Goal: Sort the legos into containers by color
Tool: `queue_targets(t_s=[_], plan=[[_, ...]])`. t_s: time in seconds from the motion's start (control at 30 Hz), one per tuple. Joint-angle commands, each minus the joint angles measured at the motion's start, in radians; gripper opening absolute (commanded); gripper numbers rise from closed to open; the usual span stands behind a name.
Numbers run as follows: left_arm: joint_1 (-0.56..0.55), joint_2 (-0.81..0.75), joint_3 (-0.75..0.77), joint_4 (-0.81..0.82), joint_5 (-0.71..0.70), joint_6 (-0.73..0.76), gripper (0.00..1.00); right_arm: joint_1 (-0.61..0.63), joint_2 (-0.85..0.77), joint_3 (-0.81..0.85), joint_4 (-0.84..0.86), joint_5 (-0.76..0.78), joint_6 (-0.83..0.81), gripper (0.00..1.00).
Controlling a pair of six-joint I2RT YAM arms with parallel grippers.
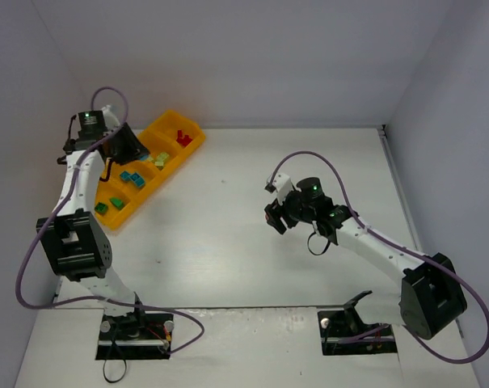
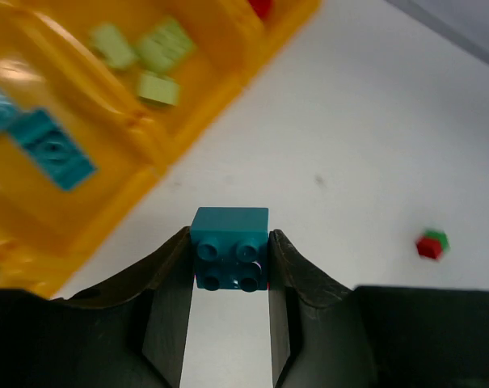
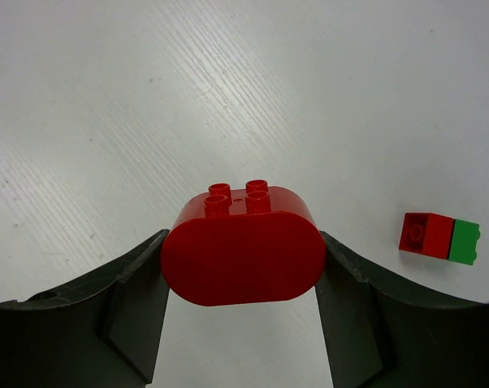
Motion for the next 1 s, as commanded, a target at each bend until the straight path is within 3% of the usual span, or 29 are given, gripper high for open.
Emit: queue_targets(t_s=[0.0,0.17,0.43,0.57,0.73,0.87,0.97], plan=[[0.038,-0.059,0.074,-0.077,-0.344,0.036,0.00,0.001,-0.044,0.059,0.037,-0.024,0.011,0.08],[0.048,0.030,0.189,-0.121,-0.507,0.102,0.06,0.001,-0.037,0.061,0.037,-0.038,0.011,0.08],[0.048,0.159,0.275,-0.135,-0.585,0.137,0.10,0.001,-0.057,0.058,0.036,-0.032,0.016,0.08],[0.049,0.215,0.312,-0.143,-0.596,0.139,0.20,0.001,-0.070,0.053,0.029,-0.027,0.025,0.09],[0.049,0.206,0.309,-0.135,-0.598,0.137,0.41,0.001,-0.080,0.047,0.023,-0.024,0.033,0.09],[0.048,0.187,0.291,-0.132,-0.576,0.132,0.52,0.001,-0.077,0.056,0.023,-0.027,0.033,0.09],[0.049,0.176,0.281,-0.127,-0.575,0.134,0.52,0.001,-0.071,0.064,0.022,-0.030,0.033,0.09]])
